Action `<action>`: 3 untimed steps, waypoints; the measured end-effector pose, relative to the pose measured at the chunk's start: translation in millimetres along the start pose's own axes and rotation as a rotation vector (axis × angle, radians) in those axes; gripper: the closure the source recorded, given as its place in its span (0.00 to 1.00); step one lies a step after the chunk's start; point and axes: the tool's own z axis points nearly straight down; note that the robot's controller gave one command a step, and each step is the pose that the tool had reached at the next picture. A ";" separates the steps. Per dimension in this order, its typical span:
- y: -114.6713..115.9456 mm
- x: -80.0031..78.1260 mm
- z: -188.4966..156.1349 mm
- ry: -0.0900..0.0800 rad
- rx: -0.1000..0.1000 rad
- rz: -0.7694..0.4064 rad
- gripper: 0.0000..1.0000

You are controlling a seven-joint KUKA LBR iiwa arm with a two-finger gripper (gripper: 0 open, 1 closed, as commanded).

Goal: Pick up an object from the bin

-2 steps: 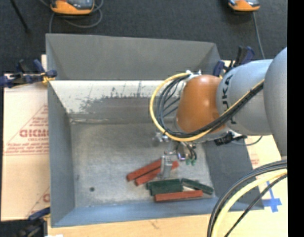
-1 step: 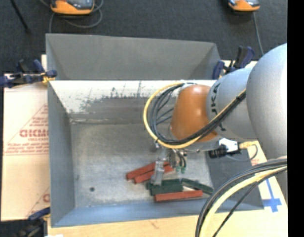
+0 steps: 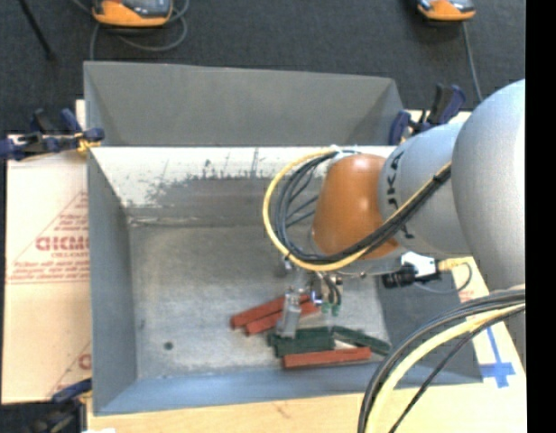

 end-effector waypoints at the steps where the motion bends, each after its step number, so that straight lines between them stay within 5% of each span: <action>1: 0.8 -0.6 -2.9 0.001 -0.001 -0.002 1.00; 2: 0.6 -2.1 -19.0 -0.005 -0.001 -0.004 1.00; 3: -0.3 -5.2 -126.9 -0.009 -0.003 -0.009 1.00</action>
Offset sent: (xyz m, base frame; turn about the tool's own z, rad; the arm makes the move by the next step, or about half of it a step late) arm 0.0000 0.0000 0.0000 0.0000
